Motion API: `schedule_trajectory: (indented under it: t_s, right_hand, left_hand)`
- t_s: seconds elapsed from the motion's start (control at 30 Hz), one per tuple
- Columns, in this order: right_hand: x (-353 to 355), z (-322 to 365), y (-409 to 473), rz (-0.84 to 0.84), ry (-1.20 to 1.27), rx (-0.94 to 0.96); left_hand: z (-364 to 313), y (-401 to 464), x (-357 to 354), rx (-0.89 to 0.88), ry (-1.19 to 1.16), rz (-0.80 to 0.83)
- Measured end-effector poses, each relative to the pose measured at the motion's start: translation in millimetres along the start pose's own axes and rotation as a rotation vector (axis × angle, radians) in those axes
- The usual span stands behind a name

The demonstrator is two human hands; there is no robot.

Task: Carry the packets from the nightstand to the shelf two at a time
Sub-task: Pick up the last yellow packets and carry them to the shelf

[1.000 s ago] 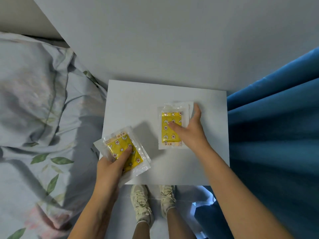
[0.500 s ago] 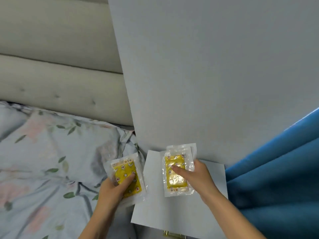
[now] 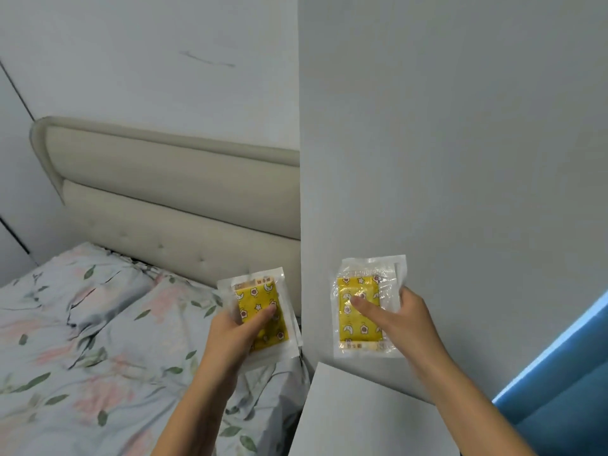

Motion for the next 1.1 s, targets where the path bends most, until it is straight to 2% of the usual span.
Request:
schedule_trajectory:
  t_s: [0.3,0.53,0.83,1.1]
  right_hand:
    - [41,54,13,0.08,0.074,0.07]
    - [49,69,24,0.194,0.096,0.078]
    - [-32,91,-5,0.5,0.116,0.119]
    - [-146,124,-101,0.85,0.178,0.108]
  left_hand:
    - [-59,-40,-46,-0.125,-0.036,-0.021]
    - [-64,-73,-54,-0.155,-0.066,-0.118]
    - [-42,-141,19,-0.145,-0.207,-0.412]
    - [-6,-263,128,-0.183,-0.295,-0.748]
Point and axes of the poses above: each hand's wrist, its own y-axis towards the middle knuckle, its own x-axis out of the back of the hand, z = x × y, the point moved 8 cm from there along y, towards the middle knuckle, and after that the axes turned 10 degrees about x, right-handed, at the moved point
